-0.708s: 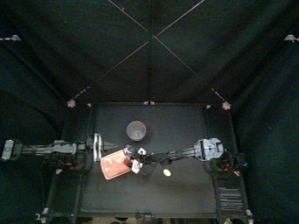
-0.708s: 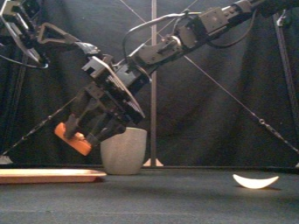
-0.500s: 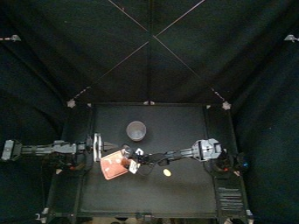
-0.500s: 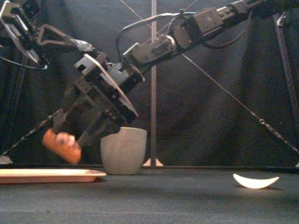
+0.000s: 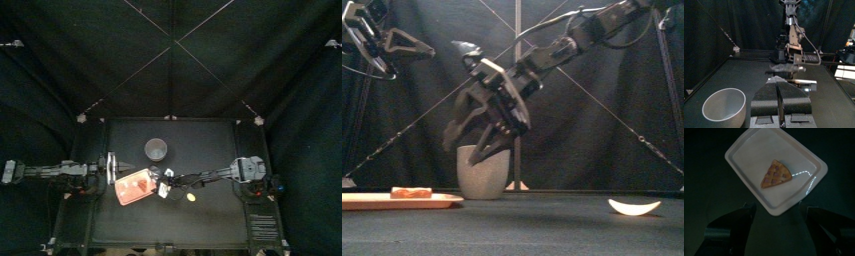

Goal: Pick the pie then place it on the pink plate
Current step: Drop pie on the pink plate and return to neutral

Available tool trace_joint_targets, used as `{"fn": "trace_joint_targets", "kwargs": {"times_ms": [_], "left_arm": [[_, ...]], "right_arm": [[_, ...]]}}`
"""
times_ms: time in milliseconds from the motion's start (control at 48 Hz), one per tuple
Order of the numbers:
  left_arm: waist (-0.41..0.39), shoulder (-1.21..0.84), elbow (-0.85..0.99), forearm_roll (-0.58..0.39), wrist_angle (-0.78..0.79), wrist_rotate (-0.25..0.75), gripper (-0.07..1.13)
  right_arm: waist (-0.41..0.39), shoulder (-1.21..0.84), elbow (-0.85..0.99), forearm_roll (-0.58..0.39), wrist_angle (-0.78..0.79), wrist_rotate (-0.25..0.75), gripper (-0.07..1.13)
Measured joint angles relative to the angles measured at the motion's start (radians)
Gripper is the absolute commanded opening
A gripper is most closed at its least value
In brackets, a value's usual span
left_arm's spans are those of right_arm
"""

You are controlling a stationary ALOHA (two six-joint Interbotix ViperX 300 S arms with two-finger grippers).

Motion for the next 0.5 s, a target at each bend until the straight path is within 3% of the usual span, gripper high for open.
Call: {"fn": "trace_joint_targets", "kwargs": {"times_ms": [500], "left_arm": [[0.002, 0.000, 0.000, -0.002, 0.000, 0.000, -0.01]], "right_arm": [[-0.026, -0.348, 0.345, -0.110, -0.049, 0.002, 1.00]]}}
